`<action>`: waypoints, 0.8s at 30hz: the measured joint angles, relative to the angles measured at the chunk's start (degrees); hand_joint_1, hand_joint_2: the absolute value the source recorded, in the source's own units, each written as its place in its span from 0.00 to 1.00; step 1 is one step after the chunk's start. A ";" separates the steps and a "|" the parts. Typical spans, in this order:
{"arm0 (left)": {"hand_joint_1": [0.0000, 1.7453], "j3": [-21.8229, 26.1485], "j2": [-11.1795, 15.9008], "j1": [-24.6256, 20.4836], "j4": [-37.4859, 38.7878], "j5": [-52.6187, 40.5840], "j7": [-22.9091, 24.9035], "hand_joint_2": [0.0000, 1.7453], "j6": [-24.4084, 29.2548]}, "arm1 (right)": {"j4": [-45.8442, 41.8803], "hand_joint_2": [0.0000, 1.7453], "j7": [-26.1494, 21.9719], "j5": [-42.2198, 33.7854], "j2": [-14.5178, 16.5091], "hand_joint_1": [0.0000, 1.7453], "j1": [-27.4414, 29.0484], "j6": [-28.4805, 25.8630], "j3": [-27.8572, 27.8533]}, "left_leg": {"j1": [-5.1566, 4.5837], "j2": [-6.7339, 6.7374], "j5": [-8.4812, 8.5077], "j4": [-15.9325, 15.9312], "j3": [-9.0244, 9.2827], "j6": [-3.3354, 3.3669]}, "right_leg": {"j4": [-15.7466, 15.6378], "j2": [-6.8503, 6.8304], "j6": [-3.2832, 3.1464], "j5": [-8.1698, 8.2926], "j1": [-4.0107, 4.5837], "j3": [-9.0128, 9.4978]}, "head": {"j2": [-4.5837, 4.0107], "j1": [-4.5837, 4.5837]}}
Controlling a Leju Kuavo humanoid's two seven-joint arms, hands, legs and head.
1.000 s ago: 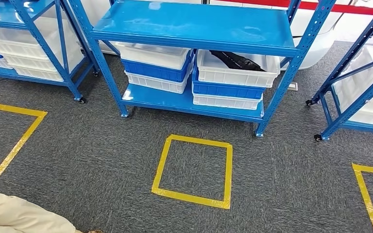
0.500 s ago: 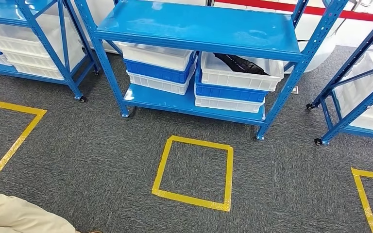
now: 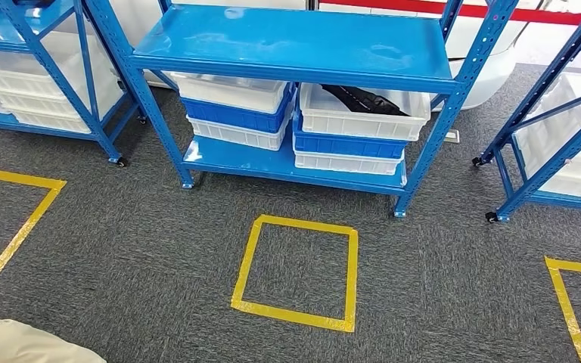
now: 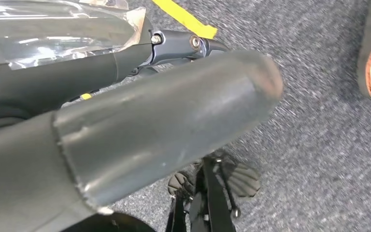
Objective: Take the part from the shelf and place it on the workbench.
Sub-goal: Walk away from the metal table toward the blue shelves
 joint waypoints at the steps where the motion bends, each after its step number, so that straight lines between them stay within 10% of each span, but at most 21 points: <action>1: 0.00 -0.01 0.03 -0.03 0.00 0.01 -0.05 0.00 -0.05 | 0.00 1.00 0.00 -0.01 0.05 0.00 -0.01 -0.01 0.00 | -0.13 -0.09 1.41 -3.55 1.55 0.35 | -0.01 0.08 0.20 -0.20 0.17 0.07 | 0.00 0.03; 7: 0.00 -0.01 0.11 -0.05 0.00 -0.20 -0.29 0.00 -0.68 | 0.00 1.00 0.10 -0.47 0.13 0.00 -0.07 -0.16 0.00 | -0.46 -0.17 2.08 -8.17 4.07 2.05 | 1.37 -0.13 1.78 -1.78 0.54 -0.15 | 0.00 0.11; 12: 0.00 -0.02 0.17 -0.07 0.00 -0.60 -0.32 0.00 -0.97 | 0.00 1.00 0.22 -0.79 -0.05 0.00 0.01 -0.23 0.00 | -0.48 0.13 1.31 -8.82 5.58 2.71 | 16.39 -0.28 1.95 -7.02 0.25 -8.75 | -0.01 0.34; 16: 0.00 -0.02 0.14 -0.06 0.00 -0.85 -0.32 0.00 -1.13 | 0.01 1.00 0.42 -1.05 -0.15 0.00 0.16 -0.25 -0.02 | -0.60 -0.09 -0.19 -8.72 7.41 1.93 | 3.61 -0.69 3.78 0.12 0.04 -3.83 | -0.01 0.39; 21: 0.00 -0.02 0.17 -0.26 0.00 -0.97 -0.32 0.00 -1.19 | 0.00 1.00 0.44 -1.07 -0.17 0.00 -0.03 -0.30 -0.02 | -0.54 -0.05 -1.63 -8.50 8.33 0.36 | -0.36 -0.77 1.47 1.50 0.12 -1.43 | -0.01 0.18; 24: 0.00 -0.02 0.18 -0.29 0.00 -1.01 -0.34 0.00 -1.20 | 0.00 1.00 0.49 -1.12 -0.08 0.00 0.01 -0.39 -0.04 | -0.15 -0.14 -5.00 -1.70 5.16 -0.57 | -0.59 -0.69 0.23 0.98 -0.43 -0.58 | -0.01 -0.09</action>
